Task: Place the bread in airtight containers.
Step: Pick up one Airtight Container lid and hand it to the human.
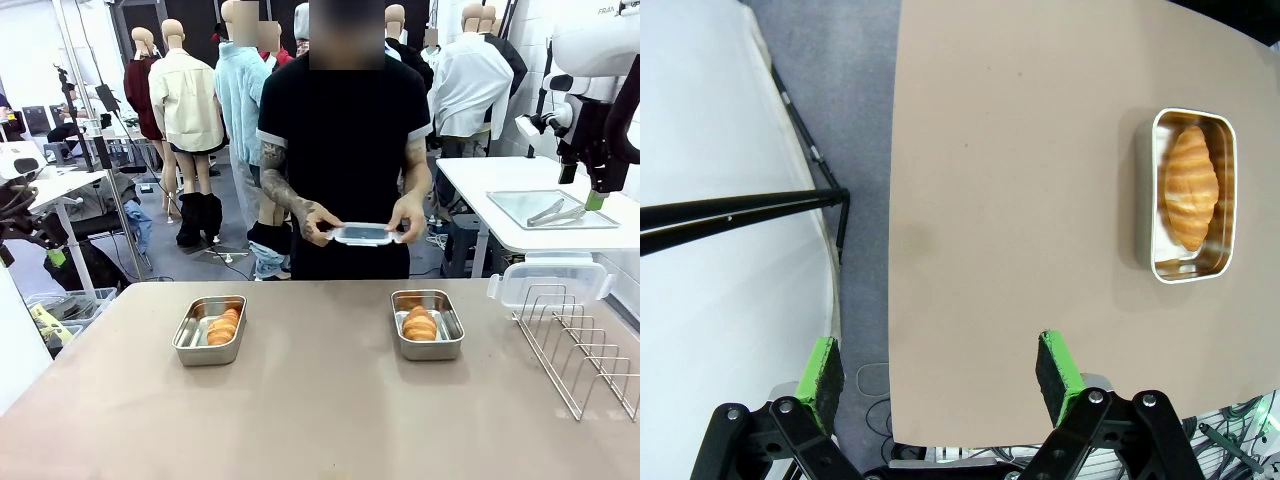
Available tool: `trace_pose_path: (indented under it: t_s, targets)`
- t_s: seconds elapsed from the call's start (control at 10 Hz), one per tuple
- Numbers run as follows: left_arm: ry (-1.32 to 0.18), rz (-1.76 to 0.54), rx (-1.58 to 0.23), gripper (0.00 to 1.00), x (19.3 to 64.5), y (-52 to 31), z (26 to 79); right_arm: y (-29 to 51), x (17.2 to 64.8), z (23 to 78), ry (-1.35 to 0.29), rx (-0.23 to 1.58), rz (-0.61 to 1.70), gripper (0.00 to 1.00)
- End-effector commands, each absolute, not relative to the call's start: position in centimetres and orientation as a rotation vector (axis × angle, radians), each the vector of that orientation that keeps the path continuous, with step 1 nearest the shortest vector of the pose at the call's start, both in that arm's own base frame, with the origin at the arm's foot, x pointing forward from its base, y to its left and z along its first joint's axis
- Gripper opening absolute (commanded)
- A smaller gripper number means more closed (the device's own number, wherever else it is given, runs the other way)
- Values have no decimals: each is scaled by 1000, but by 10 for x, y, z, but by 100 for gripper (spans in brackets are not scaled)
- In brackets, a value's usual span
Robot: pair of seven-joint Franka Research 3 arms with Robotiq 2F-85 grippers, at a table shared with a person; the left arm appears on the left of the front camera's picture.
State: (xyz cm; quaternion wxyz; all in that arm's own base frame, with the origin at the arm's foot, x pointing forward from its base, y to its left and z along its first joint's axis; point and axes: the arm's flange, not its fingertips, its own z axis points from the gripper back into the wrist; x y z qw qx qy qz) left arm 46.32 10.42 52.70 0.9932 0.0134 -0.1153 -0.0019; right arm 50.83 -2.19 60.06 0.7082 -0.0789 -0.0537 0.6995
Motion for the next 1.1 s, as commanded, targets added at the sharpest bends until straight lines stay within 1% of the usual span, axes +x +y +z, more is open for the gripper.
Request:
trace_pose_path:
  t_s: [0.0,1.0]
  targets:
    - [-229,13,41,100,462,104,528,-22,506,602,-112,-171,1562,100]
    - [-229,13,41,100,462,104,528,-22,506,602,-112,-171,1562,100]
